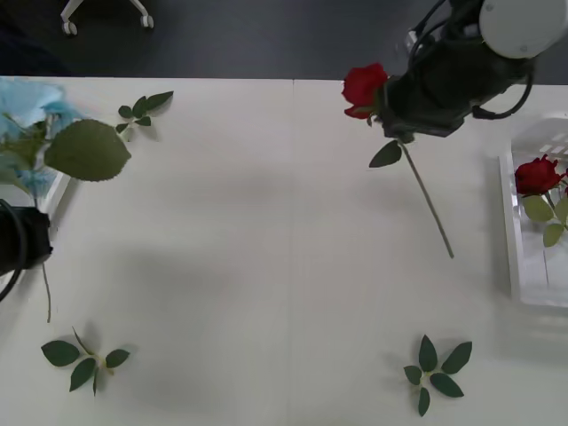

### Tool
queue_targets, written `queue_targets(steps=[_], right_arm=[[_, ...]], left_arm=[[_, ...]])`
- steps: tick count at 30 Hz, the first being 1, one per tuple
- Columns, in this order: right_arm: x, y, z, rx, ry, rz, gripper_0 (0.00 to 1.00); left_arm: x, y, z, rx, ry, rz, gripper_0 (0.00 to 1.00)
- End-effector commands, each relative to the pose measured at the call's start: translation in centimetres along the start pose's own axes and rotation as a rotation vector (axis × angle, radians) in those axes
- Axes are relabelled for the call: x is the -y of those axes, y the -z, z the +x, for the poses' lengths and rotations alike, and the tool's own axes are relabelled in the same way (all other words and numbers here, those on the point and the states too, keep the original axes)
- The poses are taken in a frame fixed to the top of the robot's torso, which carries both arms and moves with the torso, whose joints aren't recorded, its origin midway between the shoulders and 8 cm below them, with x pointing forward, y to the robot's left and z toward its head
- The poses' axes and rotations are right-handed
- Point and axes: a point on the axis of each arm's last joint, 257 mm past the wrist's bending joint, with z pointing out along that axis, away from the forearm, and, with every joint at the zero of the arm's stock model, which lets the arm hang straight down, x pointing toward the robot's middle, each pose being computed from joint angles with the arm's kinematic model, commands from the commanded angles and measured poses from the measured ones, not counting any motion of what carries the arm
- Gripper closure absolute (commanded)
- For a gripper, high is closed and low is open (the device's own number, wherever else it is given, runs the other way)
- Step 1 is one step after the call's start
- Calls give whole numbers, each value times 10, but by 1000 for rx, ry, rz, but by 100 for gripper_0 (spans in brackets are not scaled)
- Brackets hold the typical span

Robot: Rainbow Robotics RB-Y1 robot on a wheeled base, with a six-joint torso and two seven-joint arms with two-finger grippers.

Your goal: Put the red flowers into the right box and the blue flowers into the left box

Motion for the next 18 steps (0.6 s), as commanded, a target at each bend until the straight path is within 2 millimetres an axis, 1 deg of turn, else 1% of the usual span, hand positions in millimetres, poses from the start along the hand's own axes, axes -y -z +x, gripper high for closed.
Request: queue_targets(steps=[1,3,4,6,7,8,9,10,12,13,16,17,18], right_arm=[[22,50,-19,42,30,19,100],[44,65,-21,43,7,53,100],[50,69,-21,45,-1,60,100],[76,83,-21,43,-39,97,100],[82,85,-21,44,-47,108,100],[95,92,-21,48,-66,125,100],[107,96,-20,50,-79,144,100],[113,98,-20,54,-85,154,100],[136,105,-18,65,-110,184,100],[141,107,-17,68,-118,192,100],[173,117,-15,88,-155,239,100],[178,118,-14,90,-162,248,100],[191,122,-13,93,-178,268,100]], left_arm=[[-15,-1,-30,97,7,-7,100],[-35,-3,-41,145,66,-25,100],[-40,-4,-43,155,79,-30,100],[-61,-7,-54,206,142,-43,100],[-65,-8,-57,219,155,-42,100],[-76,-10,-62,242,184,-48,100],[-88,-10,-66,267,214,-56,100],[-92,-11,-70,281,228,-55,100],[-111,-10,-79,321,273,-59,100],[-116,-10,-81,330,280,-61,100],[-146,-11,-89,352,285,-103,100],[-151,-11,-90,357,286,-110,100],[-161,-11,-93,365,286,-123,100]])
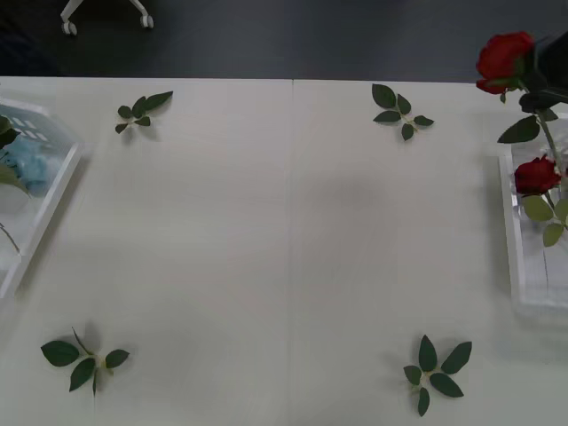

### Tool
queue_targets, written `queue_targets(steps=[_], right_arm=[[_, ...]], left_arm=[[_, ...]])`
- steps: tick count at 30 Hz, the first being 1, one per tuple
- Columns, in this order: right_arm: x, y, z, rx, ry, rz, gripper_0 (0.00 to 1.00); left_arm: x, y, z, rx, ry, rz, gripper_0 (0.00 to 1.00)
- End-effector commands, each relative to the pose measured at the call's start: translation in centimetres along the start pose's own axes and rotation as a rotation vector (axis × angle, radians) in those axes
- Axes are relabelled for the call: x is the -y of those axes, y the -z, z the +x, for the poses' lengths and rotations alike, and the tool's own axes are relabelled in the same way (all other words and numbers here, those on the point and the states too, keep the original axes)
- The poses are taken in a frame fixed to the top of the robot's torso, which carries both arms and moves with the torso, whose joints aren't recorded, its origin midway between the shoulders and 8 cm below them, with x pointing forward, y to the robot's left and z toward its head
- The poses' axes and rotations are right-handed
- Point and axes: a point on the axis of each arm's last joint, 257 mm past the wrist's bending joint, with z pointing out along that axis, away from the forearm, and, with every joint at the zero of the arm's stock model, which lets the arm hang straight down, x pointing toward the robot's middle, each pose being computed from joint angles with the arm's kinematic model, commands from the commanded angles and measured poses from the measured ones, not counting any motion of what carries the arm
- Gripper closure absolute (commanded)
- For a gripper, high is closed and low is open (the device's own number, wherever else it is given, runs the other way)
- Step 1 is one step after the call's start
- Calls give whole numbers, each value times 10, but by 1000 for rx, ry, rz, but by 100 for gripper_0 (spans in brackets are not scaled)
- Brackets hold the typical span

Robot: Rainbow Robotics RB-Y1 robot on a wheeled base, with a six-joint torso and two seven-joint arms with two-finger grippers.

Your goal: Put the red flowers into the right box and the blue flowers into the left box

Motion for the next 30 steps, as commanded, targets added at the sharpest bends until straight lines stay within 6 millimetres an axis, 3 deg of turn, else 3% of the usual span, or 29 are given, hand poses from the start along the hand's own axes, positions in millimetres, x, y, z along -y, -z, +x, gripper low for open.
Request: queue_targets(steps=[1,10,16,20,27,29,30], right_arm=[[47,14,-13,37,11,73,100],[121,19,-20,40,-93,186,100],[170,17,-17,59,-138,289,100],[197,5,-8,71,-153,311,100],[241,-27,7,150,-139,317,100],[250,-33,10,168,-126,335,100],[256,-38,14,174,-123,342,100]], left_arm=[[-25,-4,-41,66,-62,-44,100],[-102,-9,-71,134,-31,-155,100],[-143,-13,-66,164,-11,-231,100],[-162,-14,-57,152,-16,-276,100],[-171,-14,-53,146,-28,-303,99],[-170,-14,-53,147,-20,-295,92],[-167,-15,-54,150,-11,-283,64]])
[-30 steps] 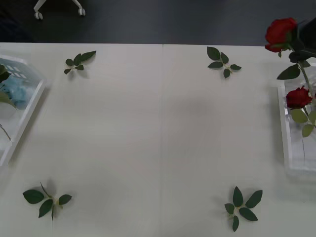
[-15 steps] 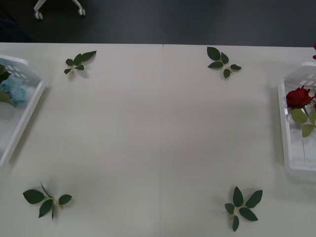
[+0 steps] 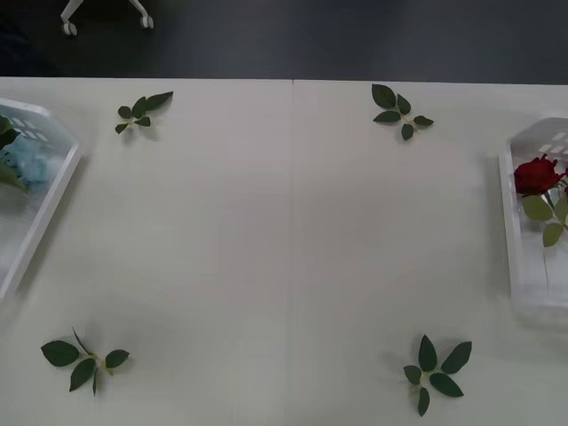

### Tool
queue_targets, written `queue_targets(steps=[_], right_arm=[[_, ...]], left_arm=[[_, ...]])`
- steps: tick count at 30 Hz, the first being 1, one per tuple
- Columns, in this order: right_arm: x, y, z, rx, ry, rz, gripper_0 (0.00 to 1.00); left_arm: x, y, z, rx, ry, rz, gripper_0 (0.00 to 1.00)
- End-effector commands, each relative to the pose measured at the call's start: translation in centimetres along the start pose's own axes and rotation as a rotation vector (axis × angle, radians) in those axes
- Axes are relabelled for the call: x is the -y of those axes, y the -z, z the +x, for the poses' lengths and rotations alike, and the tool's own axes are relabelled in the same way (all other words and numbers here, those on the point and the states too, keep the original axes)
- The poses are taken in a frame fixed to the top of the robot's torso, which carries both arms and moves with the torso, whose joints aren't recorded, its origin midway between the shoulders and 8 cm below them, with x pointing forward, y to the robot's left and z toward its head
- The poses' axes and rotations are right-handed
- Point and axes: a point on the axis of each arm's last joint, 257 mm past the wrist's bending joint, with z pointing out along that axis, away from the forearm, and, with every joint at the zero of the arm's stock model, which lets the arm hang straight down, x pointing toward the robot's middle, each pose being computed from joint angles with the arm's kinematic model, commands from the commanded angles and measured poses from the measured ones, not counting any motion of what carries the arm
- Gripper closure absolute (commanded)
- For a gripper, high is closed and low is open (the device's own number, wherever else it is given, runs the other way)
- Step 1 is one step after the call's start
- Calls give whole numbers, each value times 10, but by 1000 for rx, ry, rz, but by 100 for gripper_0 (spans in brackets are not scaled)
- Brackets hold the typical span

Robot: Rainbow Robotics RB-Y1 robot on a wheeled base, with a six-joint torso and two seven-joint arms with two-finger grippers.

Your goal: Put the red flowers into the right box and the blue flowers into the left box

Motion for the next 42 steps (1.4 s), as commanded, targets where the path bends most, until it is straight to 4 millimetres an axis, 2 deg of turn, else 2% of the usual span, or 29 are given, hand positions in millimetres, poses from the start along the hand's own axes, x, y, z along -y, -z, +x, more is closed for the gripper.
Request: queue_targets(steps=[1,3,6,10,14,15,16,17,18,23,25,30,37,42], right_arm=[[16,-2,-8,62,91,42,100],[18,-6,-6,69,89,38,100],[16,-6,-6,68,86,34,100],[12,-5,-8,71,77,20,100],[6,-3,-10,74,70,2,100],[4,-2,-10,76,71,-2,89],[2,-3,-11,77,68,-11,60],[-1,-1,-15,90,63,-24,10],[-2,-1,-16,95,63,-28,0],[-4,0,-18,100,61,-35,0],[-5,1,-18,100,58,-39,0],[-6,1,-18,100,64,-42,0],[-10,6,-15,87,75,-46,0],[-21,36,-14,60,68,-101,0]], left_arm=[[1,6,-29,56,-21,12,46],[6,5,-27,51,-13,25,19],[13,4,-23,44,-5,47,5],[29,7,-20,38,16,98,0],[59,22,-8,19,-3,173,0],[65,24,-7,17,-10,184,0],[70,27,-5,14,-15,197,0],[81,33,-3,11,-17,222,0],[86,35,-1,8,-17,235,0],[138,55,20,-37,-32,363,0],[160,64,34,-80,-89,400,0],[199,91,58,-215,-228,481,0],[235,121,79,-342,-472,624,0],[258,139,94,-394,-624,775,0]])
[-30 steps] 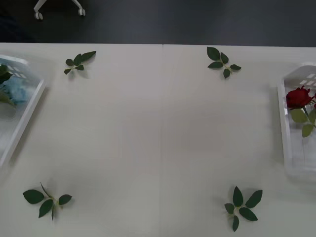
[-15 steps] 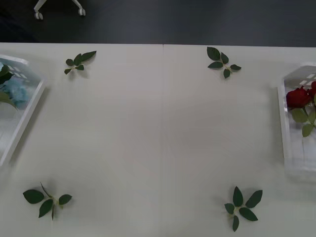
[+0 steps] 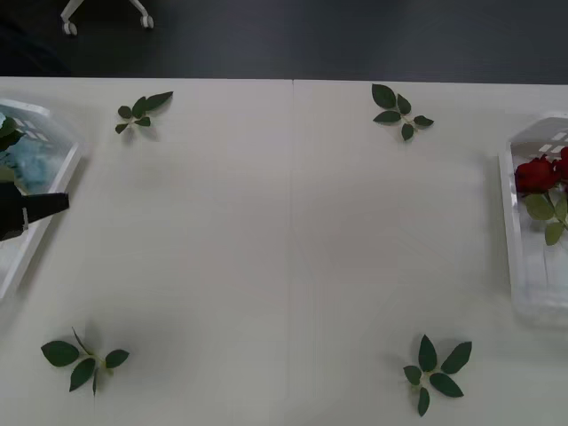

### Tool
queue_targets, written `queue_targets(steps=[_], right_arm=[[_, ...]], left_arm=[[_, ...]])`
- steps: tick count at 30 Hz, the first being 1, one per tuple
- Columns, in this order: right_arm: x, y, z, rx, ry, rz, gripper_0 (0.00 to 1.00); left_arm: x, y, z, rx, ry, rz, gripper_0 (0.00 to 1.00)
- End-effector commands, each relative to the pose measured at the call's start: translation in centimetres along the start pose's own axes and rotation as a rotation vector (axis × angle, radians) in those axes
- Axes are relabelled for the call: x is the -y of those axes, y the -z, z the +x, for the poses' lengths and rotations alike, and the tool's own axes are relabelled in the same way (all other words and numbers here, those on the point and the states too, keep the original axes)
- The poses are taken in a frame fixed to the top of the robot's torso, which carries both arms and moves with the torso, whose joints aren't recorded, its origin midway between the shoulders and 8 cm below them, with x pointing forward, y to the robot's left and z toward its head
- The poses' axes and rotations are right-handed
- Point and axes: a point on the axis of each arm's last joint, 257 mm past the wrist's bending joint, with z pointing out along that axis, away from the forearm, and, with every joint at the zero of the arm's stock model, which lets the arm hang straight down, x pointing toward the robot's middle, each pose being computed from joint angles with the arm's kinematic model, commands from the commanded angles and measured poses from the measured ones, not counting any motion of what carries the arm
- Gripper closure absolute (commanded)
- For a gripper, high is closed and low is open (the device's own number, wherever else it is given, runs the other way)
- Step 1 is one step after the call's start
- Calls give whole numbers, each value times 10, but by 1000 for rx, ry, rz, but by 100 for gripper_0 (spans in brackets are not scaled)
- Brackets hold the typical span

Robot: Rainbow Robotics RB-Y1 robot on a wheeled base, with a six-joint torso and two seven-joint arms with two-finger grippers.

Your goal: Put the red flowers into the right box and the blue flowers into the left box

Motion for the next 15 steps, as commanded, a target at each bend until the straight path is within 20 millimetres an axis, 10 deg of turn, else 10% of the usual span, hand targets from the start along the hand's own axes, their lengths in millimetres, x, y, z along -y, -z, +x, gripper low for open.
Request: queue_targets(steps=[1,6,15], right_arm=[[-26,56,-26,43,60,-92,0],[-60,92,-14,52,206,-111,0],[-183,112,24,305,546,-312,0]], left_arm=[[22,3,-13,-34,-168,105,0],[41,-1,-14,-50,-297,253,0],[62,-15,-21,0,-539,486,0]])
